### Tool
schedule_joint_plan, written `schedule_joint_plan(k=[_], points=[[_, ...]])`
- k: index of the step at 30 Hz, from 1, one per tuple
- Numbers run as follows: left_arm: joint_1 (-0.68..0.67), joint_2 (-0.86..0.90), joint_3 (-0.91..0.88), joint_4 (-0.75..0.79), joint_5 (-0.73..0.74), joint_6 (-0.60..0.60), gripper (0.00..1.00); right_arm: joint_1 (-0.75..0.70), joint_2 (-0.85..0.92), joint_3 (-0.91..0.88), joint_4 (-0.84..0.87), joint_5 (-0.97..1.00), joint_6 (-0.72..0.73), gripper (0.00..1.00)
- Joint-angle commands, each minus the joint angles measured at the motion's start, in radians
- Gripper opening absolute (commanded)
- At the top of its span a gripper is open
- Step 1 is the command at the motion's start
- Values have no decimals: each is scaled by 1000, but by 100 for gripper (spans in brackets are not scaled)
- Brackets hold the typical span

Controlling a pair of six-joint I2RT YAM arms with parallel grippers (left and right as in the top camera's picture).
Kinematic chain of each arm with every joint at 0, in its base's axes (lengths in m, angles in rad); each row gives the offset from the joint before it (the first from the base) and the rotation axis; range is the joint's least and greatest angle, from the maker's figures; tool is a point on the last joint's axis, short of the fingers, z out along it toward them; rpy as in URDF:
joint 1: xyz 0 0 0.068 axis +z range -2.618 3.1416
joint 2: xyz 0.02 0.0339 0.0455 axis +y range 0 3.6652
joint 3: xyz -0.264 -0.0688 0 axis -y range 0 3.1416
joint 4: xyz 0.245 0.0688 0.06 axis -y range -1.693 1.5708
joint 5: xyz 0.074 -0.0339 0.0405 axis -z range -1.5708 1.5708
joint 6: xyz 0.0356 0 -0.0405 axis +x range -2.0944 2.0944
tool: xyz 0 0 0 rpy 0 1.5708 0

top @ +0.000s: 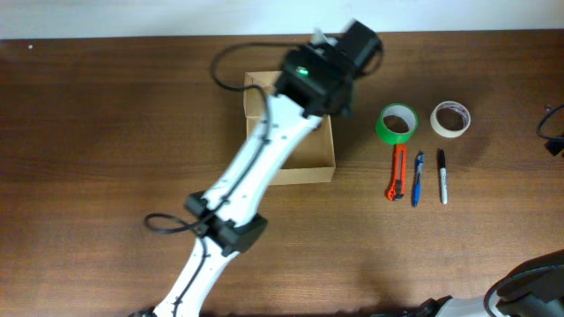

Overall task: Pack container
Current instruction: 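Withdraw the left gripper from the box to the left side, then reach the right gripper to the green tape roll and grasp it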

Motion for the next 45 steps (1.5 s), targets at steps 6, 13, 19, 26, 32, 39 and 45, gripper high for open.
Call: schedule_joint_plan(k=[6,13,19,26,32,39,45], points=[[204,-284,21,-4,-101,178,77,-2,6,9,8,-9,-4,99],[465,-424,-50,-3,-114,250,77,-2,6,9,32,-32,-4,99],[721,-462,-214,-4,-47,261,79,6,6,9,47,-285,-4,99],[913,-461,-456,15,-11,251,94,71,6,10,69,-471,41,99],[962,-461,-626,80,-12,248,100,251,6,46,8,-257,28,99],[967,-461,-755,113,-12,248,100,584,6,113,-120,228,-34,99],[967,-461,-798,120,-12,248,100,739,32,113,-113,263,-54,99]])
